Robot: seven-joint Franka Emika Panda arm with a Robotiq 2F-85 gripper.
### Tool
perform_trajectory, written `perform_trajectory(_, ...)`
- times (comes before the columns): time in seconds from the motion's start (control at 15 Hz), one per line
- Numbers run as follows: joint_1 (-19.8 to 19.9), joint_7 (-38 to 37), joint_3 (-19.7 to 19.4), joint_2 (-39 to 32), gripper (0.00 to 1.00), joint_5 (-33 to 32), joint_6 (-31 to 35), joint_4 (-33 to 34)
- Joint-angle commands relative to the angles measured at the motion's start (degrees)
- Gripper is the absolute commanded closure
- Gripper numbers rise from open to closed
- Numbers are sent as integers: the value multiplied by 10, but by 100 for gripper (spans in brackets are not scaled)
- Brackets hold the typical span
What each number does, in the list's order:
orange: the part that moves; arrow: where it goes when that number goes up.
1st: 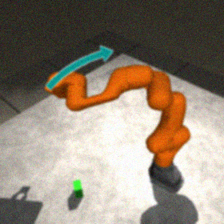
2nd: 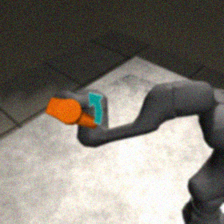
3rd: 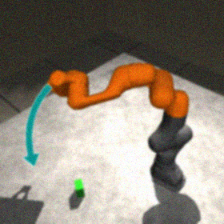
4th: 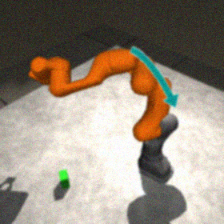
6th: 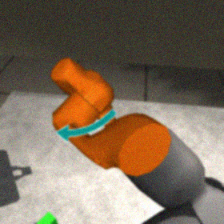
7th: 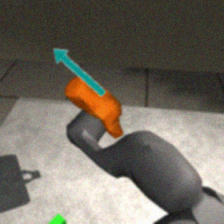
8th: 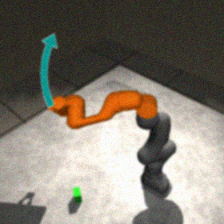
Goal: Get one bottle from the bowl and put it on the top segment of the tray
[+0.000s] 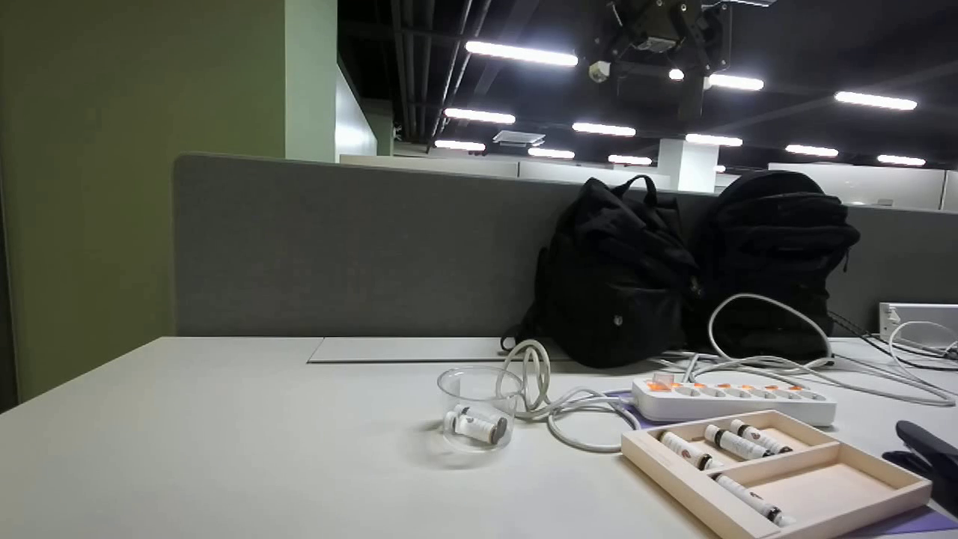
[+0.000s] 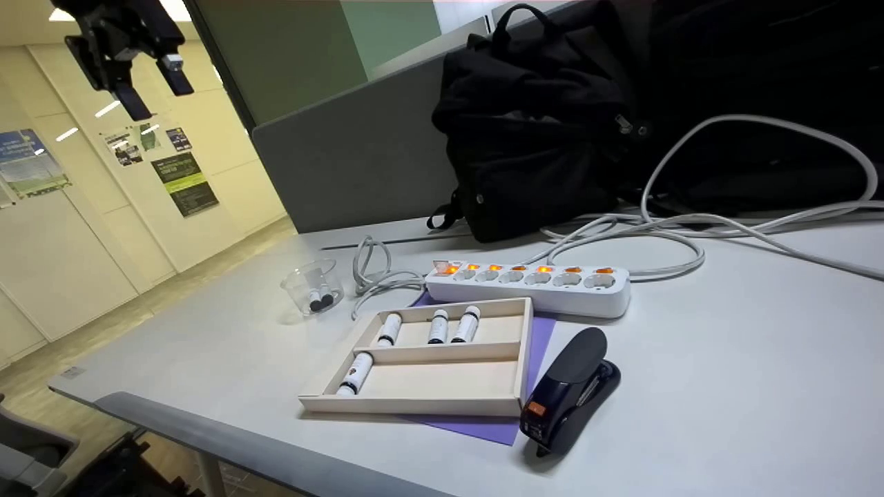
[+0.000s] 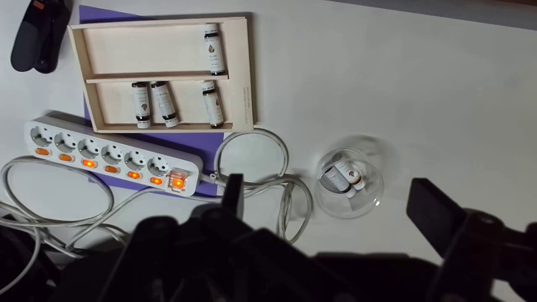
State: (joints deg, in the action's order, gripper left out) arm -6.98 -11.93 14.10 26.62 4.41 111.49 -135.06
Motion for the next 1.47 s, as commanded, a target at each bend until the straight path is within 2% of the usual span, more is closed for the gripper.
perform_trajectory(0.0,-8,-3,-7,-1,0,-4,-1,1)
perform_trajectory(0.13,-9,31,-10,-43,0,-13,19,17)
perform_trajectory(0.47,-11,177,-30,-221,0,-25,99,77)
perform_trajectory(0.67,-11,229,-32,-338,0,-30,83,150)
perform_trajectory(0.73,-22,195,-20,-350,0,-41,38,186)
perform_trajectory(0.8,-11,215,-31,-300,0,-24,99,105)
perform_trajectory(1.0,-24,212,-25,-355,0,-32,64,169)
perform_trajectory(1.27,-26,212,-24,-353,0,-33,53,179)
perform_trajectory(1.4,-25,212,-29,-386,0,-47,79,192)
